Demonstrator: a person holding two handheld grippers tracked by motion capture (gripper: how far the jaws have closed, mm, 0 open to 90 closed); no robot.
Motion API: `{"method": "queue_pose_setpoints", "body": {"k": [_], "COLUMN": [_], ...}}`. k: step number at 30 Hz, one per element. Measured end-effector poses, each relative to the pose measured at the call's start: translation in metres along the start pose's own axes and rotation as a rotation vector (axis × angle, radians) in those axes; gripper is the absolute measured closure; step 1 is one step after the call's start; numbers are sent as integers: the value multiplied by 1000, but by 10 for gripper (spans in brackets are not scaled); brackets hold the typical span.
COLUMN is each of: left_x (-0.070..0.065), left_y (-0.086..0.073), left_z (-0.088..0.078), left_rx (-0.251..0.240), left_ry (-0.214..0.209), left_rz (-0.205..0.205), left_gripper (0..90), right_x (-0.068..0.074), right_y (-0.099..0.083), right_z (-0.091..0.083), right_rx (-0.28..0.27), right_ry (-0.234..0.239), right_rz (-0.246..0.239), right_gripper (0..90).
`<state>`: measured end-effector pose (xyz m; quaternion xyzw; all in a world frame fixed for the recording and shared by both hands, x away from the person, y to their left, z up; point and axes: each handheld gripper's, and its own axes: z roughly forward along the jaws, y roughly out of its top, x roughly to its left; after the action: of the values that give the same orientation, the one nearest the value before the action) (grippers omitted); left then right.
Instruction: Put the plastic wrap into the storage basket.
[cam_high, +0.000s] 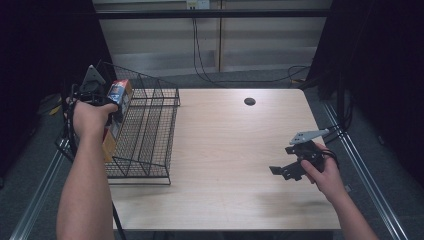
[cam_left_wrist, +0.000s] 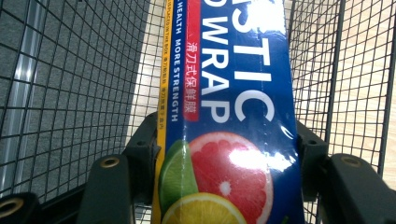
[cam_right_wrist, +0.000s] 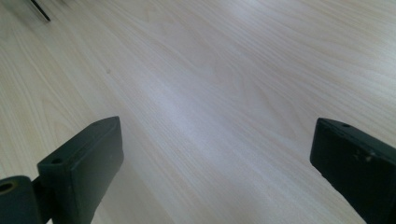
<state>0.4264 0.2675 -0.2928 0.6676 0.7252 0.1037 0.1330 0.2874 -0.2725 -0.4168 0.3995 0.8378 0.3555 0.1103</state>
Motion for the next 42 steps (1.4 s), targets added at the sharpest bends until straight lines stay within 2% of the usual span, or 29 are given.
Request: {"method": "queue_pose_setpoints", "body": {"k": [8,9,10,12,14,16,20,21,22,23,24,29,36,38,39,40,42], "left_x": [1,2,4,4,4,5,7,7,7,6,4,-9,-32,-37,-40,-41,-47], "left_y": [0,0,0,0,1,2,5,4,5,5,5,5,6,7,6,6,5], "left_z": [0,0,-1,-1,-1,-2,-5,-8,-12,-14,-15,-14,-14,-15,-14,-14,-14], "left_rx": [-1,-4,-1,0,2,5,29,-6,-32,-38,-36,-31,-44,-51,-52,-52,-55], "left_ry": [4,0,-1,-4,13,5,27,35,0,-16,-26,-57,-108,-109,-114,-120,-130], "left_rz": [8,-13,5,-7,-12,-14,-2,9,-4,-12,1,42,75,101,91,111,125], "left_gripper": [407,406,404,402,395,382,360,351,362,350,348,332,307,304,305,304,301], "right_x": [0,0,0,0,0,0,0,0,-1,-1,-1,0,-1,0,-1,-1,-2], "right_y": [0,0,0,0,0,0,-1,-1,-1,-1,-1,-1,0,-1,-1,-1,-1], "right_z": [0,0,0,0,0,0,1,1,1,1,1,1,0,0,0,-1,0], "right_rx": [-3,-3,-3,-2,-1,-3,0,0,1,2,2,5,1,3,-4,-4,-5], "right_ry": [6,6,5,5,2,3,9,12,12,2,2,4,2,2,7,7,8], "right_rz": [-2,-2,-3,-3,-2,-1,-3,-6,-4,0,3,-5,2,2,2,1,2], "right_gripper": [28,28,28,28,28,28,28,28,28,28,28,28,28,28,28,28,28]}}
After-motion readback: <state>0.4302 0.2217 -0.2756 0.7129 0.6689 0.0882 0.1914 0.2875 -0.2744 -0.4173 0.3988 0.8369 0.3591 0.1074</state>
